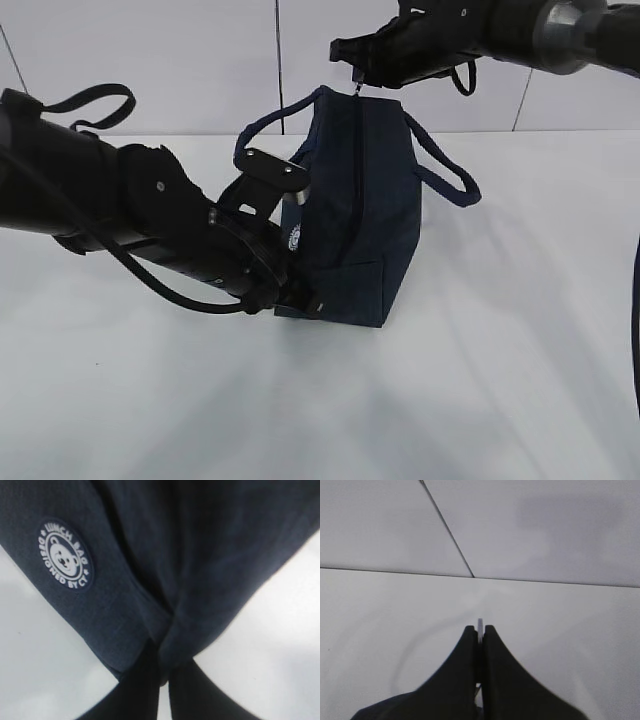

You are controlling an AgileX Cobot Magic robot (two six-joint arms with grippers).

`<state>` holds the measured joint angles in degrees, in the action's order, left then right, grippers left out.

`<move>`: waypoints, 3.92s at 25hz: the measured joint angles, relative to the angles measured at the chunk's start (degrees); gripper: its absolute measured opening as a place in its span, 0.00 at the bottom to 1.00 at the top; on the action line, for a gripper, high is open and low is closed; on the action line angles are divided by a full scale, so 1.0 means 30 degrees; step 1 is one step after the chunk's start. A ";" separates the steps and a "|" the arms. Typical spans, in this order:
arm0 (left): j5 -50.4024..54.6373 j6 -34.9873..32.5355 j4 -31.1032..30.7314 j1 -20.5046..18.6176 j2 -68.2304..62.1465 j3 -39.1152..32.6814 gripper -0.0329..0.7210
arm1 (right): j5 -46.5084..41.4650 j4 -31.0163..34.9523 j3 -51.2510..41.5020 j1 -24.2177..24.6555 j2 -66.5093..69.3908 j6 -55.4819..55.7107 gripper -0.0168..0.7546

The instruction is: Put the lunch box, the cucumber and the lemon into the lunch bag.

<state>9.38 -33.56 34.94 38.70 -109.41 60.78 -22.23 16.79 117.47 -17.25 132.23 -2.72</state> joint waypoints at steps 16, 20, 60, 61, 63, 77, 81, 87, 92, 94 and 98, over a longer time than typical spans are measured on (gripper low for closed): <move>0.6272 0.3126 0.2186 -0.2712 0.4115 0.1353 0.66 | -0.2490 0.0126 0.0935 0.0072 0.0000 -0.0035 0.03; 0.6644 0.3392 0.2238 -0.3546 0.3624 0.4388 0.66 | -0.2612 0.0247 0.0935 0.0099 0.0000 -0.0035 0.03; 1.4803 0.2415 0.0526 -0.3967 -0.3278 1.3038 0.03 | -0.3486 0.0931 0.0935 0.0063 0.0410 -0.0035 0.03; 1.4902 0.2415 0.0389 -0.3967 -0.3163 1.3038 0.03 | -0.3486 0.0931 0.0935 0.0063 0.0572 -0.0035 0.03; 1.5172 0.2415 -0.0102 -0.3967 -0.2946 1.3038 0.03 | -0.3558 0.0978 0.0935 0.0063 0.0872 -0.0035 0.03; 1.6282 0.2372 -0.1573 -0.3967 -0.2626 1.3038 0.03 | -0.3905 0.1405 0.0971 0.0063 0.2085 0.0573 0.03; 1.6367 0.2358 -0.1785 -0.3967 -0.2591 1.3038 0.03 | -0.3905 0.1405 0.0971 0.0063 0.2130 0.0611 0.05; 1.6409 0.2328 -0.1988 -0.3967 -0.2591 1.3038 0.03 | -0.4021 0.1638 0.1039 0.0063 0.2644 0.0646 0.03; 1.6409 0.2285 -0.1988 -0.3967 -0.2591 1.3038 0.03 | -0.4239 0.1685 0.1193 0.0063 0.2681 0.0646 0.03; 1.6409 0.2285 -0.1988 -0.3967 -0.2591 1.3038 0.03 | -0.4371 0.1685 0.1201 0.0063 0.2713 0.0646 0.03; 1.6409 0.2285 -0.1988 -0.3967 -0.2591 1.3038 0.03 | -0.4693 0.1685 0.1233 0.0063 0.2713 0.0646 0.03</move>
<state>58.60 -26.70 28.97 26.79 -117.19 99.89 -36.31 21.85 121.17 -17.06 140.37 -0.78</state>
